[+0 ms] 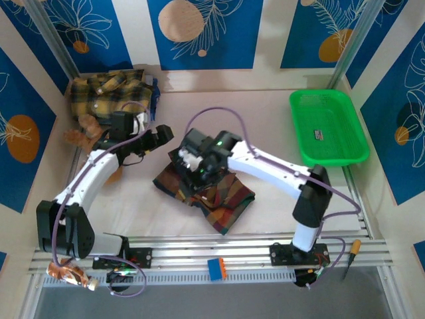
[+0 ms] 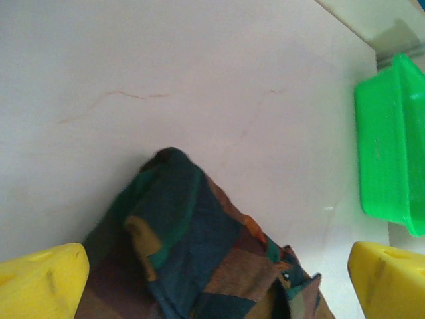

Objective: Fold and stack the long sleeve shirts

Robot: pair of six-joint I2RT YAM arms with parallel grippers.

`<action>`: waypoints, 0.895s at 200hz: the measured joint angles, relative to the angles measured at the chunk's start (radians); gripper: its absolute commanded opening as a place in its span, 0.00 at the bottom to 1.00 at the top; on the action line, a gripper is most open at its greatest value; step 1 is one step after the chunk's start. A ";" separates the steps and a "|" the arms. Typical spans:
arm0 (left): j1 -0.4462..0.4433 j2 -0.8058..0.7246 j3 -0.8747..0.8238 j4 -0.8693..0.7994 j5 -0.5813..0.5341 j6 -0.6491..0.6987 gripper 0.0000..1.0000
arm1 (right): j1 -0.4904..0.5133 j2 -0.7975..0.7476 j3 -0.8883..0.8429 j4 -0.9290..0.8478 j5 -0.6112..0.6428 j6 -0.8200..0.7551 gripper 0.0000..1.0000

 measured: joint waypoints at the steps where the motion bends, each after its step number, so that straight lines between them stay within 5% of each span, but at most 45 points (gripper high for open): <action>1: -0.004 0.003 0.004 0.000 0.001 0.001 0.98 | -0.004 -0.002 -0.002 0.000 0.000 0.001 0.43; 15: -0.050 0.049 0.048 -0.012 0.010 0.016 0.87 | -0.098 -0.026 -0.062 0.024 -0.011 0.063 0.30; 31: -0.101 0.138 0.131 -0.045 0.026 0.034 0.69 | -0.191 -0.029 -0.163 0.071 -0.013 0.134 0.26; 44: -0.144 0.225 0.209 -0.068 0.024 0.060 0.66 | -0.237 -0.018 -0.245 0.100 -0.008 0.183 0.24; 107: -0.210 0.460 0.249 -0.097 -0.084 0.048 0.39 | -0.169 0.057 -0.410 0.167 0.048 0.290 0.20; 134: -0.171 0.499 0.097 -0.087 -0.163 0.017 0.36 | -0.153 0.084 -0.466 0.182 0.092 0.317 0.20; 179: -0.117 0.411 -0.064 0.032 -0.135 0.005 0.42 | -0.153 0.093 -0.501 0.215 0.106 0.361 0.22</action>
